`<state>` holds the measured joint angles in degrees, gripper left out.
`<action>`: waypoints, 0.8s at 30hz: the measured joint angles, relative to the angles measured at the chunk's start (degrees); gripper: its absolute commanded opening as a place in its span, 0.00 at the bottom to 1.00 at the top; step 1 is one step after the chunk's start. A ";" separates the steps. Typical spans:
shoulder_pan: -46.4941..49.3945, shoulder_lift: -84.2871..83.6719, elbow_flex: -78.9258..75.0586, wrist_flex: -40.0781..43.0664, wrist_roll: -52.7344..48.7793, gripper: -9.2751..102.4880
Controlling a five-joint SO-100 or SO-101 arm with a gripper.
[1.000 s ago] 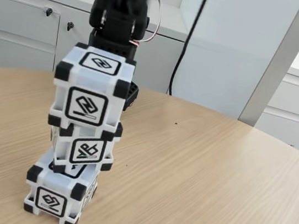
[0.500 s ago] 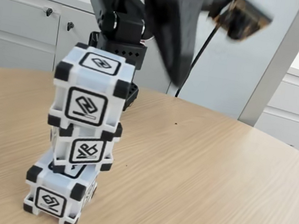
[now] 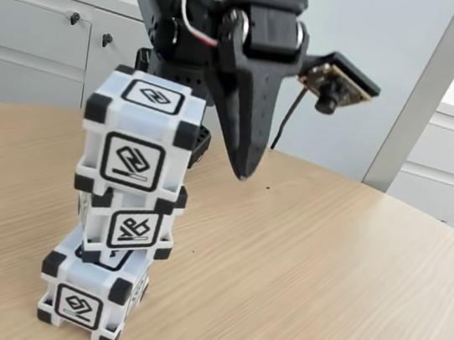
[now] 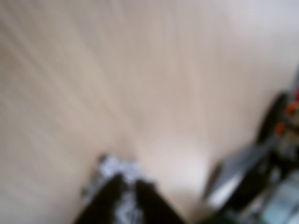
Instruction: Stack cubes from left to right.
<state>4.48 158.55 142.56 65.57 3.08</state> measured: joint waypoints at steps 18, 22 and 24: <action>5.98 20.65 15.47 -4.57 2.99 0.08; 9.23 22.94 17.31 -4.57 2.29 0.08; 9.49 23.29 18.46 -4.57 2.20 0.08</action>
<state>13.97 181.85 161.02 61.00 5.27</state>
